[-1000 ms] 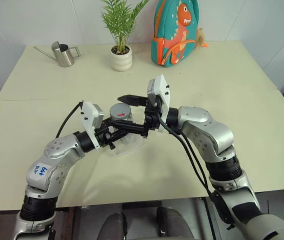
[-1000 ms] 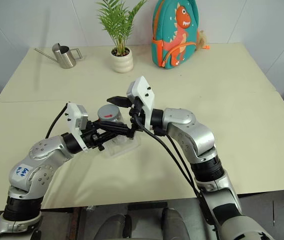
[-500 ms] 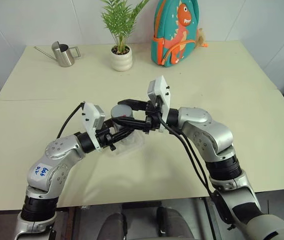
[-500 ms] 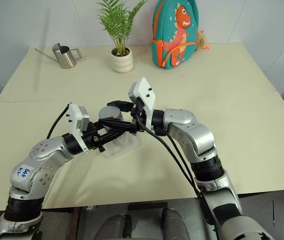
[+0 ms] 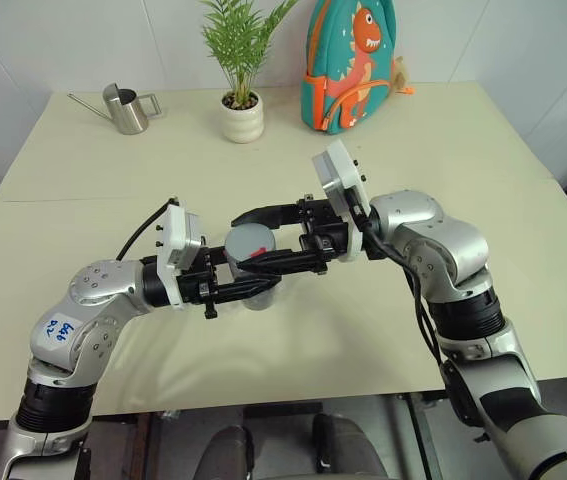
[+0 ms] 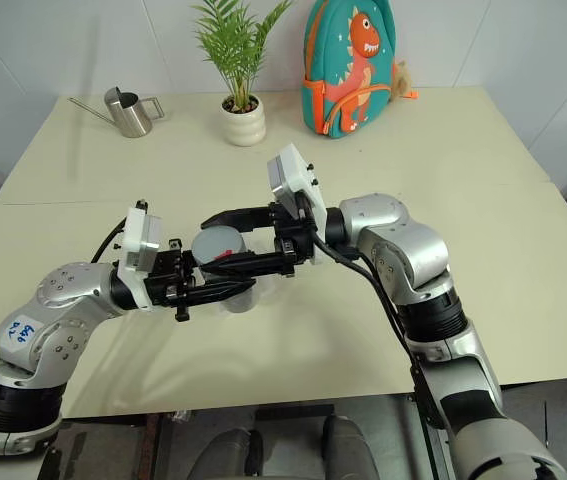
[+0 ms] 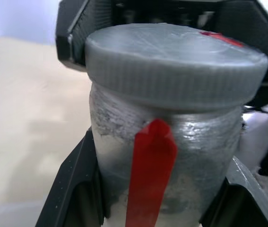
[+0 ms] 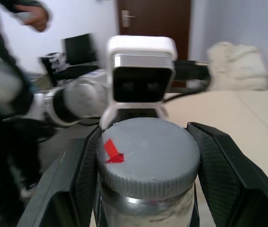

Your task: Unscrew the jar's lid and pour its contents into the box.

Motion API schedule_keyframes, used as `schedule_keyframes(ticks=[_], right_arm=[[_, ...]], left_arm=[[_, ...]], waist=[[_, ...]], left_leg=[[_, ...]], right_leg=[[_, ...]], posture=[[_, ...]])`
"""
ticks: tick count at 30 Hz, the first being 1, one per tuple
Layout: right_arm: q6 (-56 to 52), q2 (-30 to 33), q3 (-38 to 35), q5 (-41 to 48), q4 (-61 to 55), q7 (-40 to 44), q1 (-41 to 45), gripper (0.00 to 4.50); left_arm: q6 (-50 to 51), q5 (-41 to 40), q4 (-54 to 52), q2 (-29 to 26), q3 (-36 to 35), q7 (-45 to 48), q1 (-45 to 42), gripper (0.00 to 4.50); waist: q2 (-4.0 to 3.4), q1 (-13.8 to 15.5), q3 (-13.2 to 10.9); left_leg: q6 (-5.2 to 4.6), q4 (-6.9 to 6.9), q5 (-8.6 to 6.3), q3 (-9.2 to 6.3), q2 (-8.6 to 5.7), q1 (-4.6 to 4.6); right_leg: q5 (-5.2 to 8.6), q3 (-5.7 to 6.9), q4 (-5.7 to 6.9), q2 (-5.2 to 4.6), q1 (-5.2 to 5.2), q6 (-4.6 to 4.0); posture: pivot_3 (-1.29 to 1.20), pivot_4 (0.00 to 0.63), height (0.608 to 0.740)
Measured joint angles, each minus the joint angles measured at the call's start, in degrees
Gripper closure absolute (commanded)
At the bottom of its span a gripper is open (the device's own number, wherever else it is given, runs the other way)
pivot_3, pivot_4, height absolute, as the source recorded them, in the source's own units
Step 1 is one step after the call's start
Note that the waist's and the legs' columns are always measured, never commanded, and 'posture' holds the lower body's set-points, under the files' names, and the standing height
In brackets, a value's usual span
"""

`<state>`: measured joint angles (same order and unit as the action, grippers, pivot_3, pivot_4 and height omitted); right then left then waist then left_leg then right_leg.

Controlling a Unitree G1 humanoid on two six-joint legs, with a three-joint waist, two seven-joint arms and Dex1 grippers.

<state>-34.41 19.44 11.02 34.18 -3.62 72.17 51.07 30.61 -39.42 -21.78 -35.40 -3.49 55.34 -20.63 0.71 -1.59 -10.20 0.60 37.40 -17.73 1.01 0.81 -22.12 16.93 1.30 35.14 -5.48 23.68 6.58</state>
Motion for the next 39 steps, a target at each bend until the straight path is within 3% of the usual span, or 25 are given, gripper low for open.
schedule_keyframes(ticks=[10,16,28,39], right_arm=[[3.1,0.3,0.5,-0.7,2.6,3.4,2.0,1.95],[3.1,2.4,-0.9,-1.1,4.5,2.9,2.4,0.03],[8.1,3.1,-2.6,-3.5,6.4,1.7,2.4,0.03],[7.1,-2.7,0.1,-3.8,4.0,-1.8,2.4,0.03]], left_arm=[[-3.1,0.6,2.3,0.8,0.6,2.7,-1.4,2.6],[-3.1,0.5,4.6,0.6,-0.1,2.6,-1.8,2.6],[-2.7,0.5,4.9,-1.5,-1.4,1.9,-1.7,2.6],[-1.8,0.8,4.8,-1.2,-0.8,0.3,-1.7,2.6]], waist=[[0.0,0.0,0.0],[0.0,0.1,0.0],[0.0,0.0,0.0],[0.0,0.0,0.0]], left_leg=[[0.0,0.05,0.0,0.0,-0.02,-0.02],[0.0,0.12,0.0,0.0,-0.03,-0.03],[-0.01,0.2,-0.01,0.01,-0.03,-0.03],[-0.01,0.33,-0.01,0.0,-0.01,-0.03]], right_leg=[[-0.01,0.01,0.01,-0.03,0.0,0.02],[-0.01,0.01,0.06,-0.03,0.0,0.02],[-0.01,-0.01,0.18,-0.03,0.01,0.02],[-0.01,-0.02,0.32,-0.06,0.01,0.02]], posture=[[0.0,0.15,0.74],[0.0,0.15,0.74],[0.0,0.15,0.74],[0.0,0.15,0.74]])
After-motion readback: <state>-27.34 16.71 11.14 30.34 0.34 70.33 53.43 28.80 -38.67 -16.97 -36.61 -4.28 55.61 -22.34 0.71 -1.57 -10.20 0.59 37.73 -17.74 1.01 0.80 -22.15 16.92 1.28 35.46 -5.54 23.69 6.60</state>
